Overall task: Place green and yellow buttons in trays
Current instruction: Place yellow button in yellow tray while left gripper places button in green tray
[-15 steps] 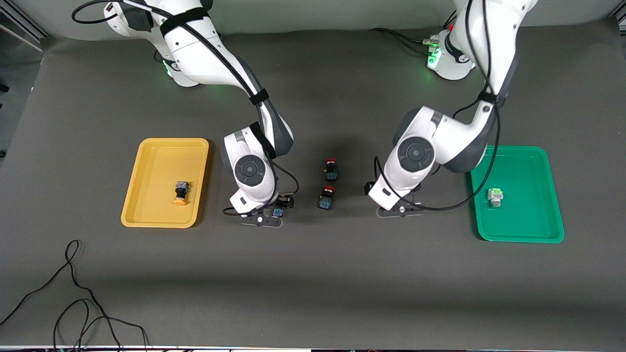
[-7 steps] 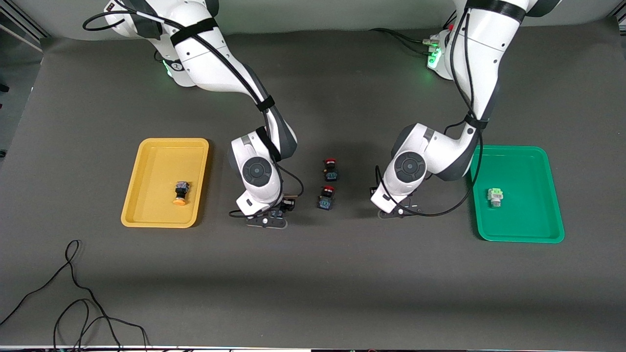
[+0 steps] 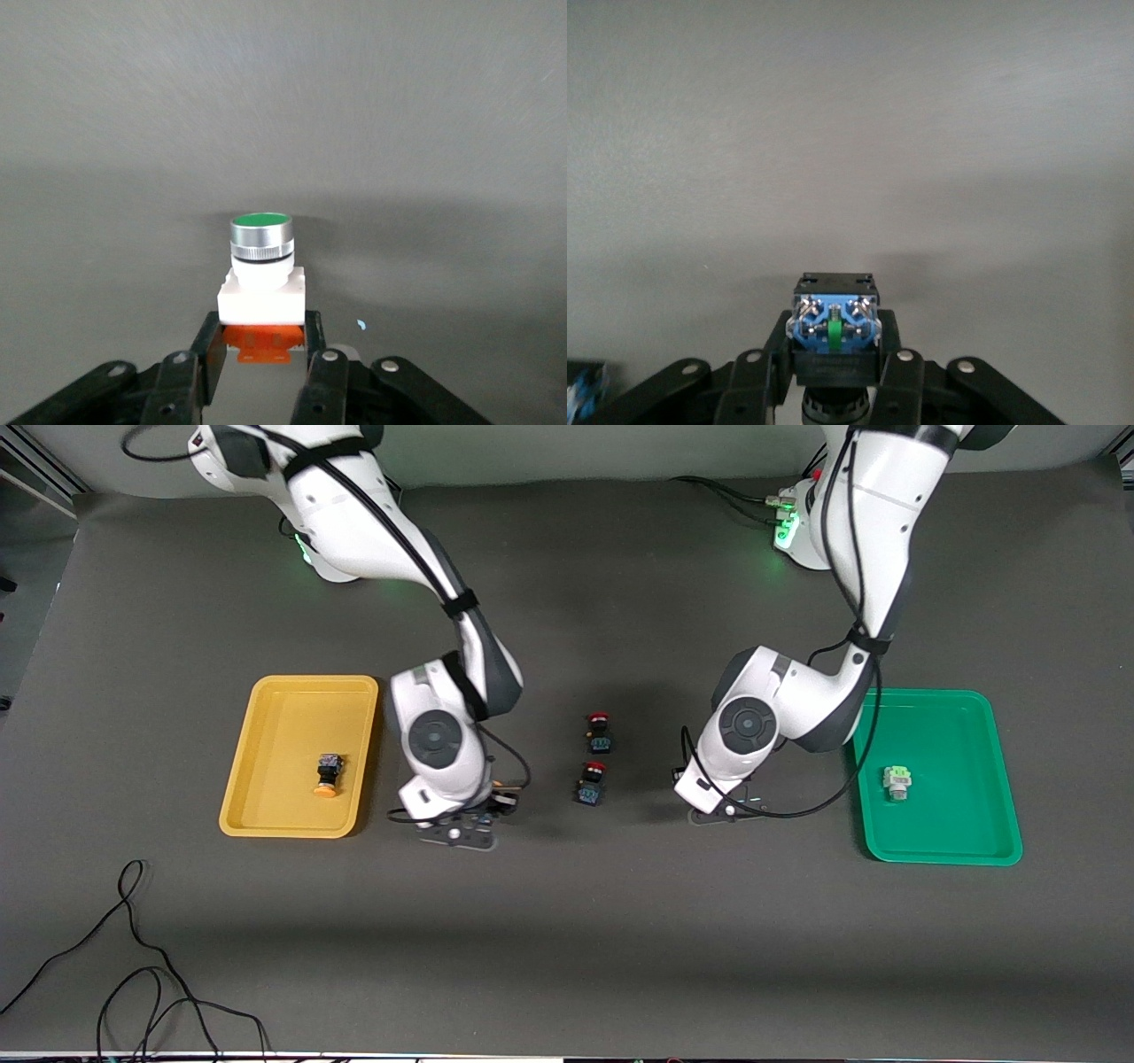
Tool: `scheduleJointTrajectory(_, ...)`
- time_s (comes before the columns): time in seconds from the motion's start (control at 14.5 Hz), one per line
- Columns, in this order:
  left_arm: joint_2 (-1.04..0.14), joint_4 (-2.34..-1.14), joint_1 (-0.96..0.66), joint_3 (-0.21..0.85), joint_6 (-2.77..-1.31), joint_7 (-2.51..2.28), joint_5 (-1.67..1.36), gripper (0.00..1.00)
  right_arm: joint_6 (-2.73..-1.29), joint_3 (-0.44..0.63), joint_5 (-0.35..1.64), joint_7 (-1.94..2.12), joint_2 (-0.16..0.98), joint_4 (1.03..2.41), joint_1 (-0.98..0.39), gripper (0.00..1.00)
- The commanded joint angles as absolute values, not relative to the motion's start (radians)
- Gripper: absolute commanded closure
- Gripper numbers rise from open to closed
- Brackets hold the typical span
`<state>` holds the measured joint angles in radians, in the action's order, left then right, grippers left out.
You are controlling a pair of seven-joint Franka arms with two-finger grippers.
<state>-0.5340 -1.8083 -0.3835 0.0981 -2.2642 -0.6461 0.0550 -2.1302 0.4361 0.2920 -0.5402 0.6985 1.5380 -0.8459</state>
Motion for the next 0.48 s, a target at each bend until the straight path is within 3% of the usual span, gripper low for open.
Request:
scheduleJointTrajectory(0.0, -0.378, -1.798, -0.315, 0.103, -2.085, -0.618, 0.038, 1.0, -1.97, 0.526, 0.298, -0.412, 0.533, 1.589, -0.845, 1.0)
scheduleJointTrajectory(0.28, -0.221, -1.805, -0.11, 0.097, -1.837, -0.286, -0.04, 1.0, -1.89, 0.696, 0.298, -0.154, 0.398, 1.696, -0.847, 1.0)
scheduleJointTrajectory(0.41, -0.18, -1.821, 0.022, 0.091, -1.764, -0.078, -0.022, 1.0, -1.891, 0.771, 0.298, -0.027, 0.388, 1.726, -0.845, 1.0)
